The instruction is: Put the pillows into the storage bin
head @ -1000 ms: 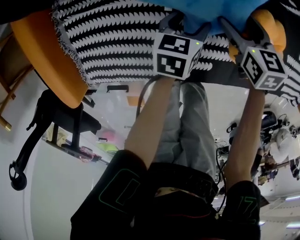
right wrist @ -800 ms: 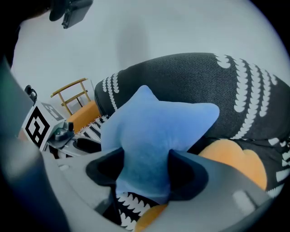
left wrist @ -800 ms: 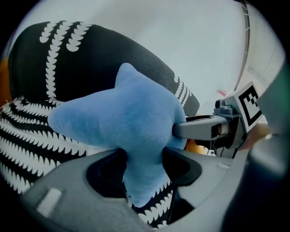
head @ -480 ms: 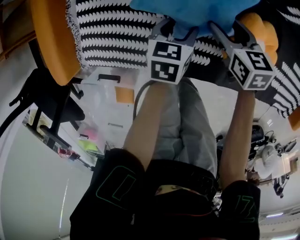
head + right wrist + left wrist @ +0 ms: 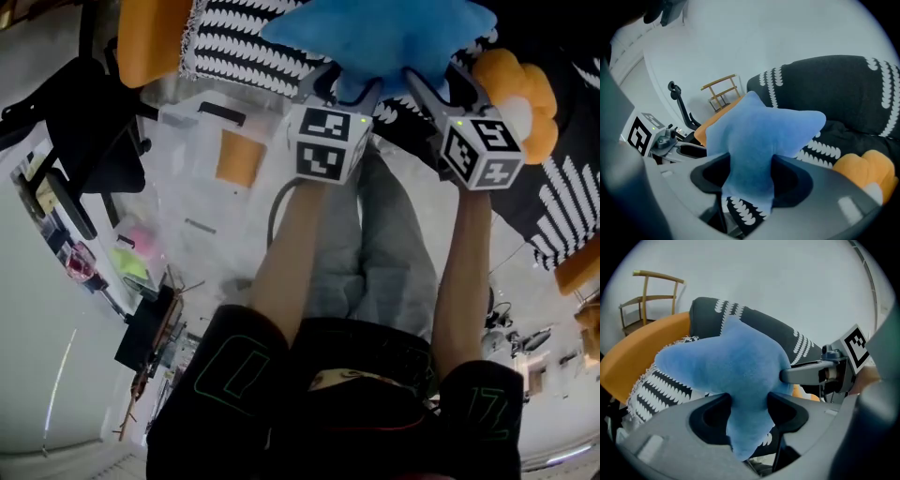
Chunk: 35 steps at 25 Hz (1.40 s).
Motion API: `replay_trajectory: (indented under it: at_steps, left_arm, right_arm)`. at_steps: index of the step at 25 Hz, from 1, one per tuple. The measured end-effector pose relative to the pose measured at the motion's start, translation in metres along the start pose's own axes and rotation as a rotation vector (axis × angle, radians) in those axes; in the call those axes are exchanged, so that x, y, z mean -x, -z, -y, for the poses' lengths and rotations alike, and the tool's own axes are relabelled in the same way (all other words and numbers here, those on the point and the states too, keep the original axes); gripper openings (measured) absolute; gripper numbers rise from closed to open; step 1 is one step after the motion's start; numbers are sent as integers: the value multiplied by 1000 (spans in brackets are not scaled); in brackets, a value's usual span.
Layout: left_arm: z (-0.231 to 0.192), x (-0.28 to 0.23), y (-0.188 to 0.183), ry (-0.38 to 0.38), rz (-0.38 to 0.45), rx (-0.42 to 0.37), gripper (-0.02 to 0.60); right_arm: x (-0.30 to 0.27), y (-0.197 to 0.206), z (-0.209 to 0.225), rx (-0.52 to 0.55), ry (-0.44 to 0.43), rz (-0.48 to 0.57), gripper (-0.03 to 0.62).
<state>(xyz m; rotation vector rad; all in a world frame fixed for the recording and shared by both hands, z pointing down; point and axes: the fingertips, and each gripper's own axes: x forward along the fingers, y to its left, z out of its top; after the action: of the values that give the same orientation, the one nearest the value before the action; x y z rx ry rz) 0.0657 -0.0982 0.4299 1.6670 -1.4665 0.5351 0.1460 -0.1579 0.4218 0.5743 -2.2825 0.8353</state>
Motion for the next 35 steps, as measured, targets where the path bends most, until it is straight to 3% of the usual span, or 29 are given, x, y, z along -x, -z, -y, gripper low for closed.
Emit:
replay_trajectory:
  at_steps: [3, 11, 18, 24, 35]
  left_arm:
    - [-16, 27, 28, -49, 19, 57, 253]
    - [-69, 101, 123, -217, 87, 300, 255]
    - [-107, 186, 212, -297, 142, 433, 256]
    - [-143, 238, 273, -321, 186, 533, 258]
    - [-205, 348, 431, -441, 188, 749, 261]
  right_arm:
    - [-9, 15, -35, 50, -53, -31, 270]
    - [-50, 65, -139, 219, -238, -174, 267]
    - [-64, 121, -252, 328, -325, -244, 268]
    - [-83, 157, -329, 407, -356, -300, 267]
    - [-122, 272, -492, 533, -491, -462, 264]
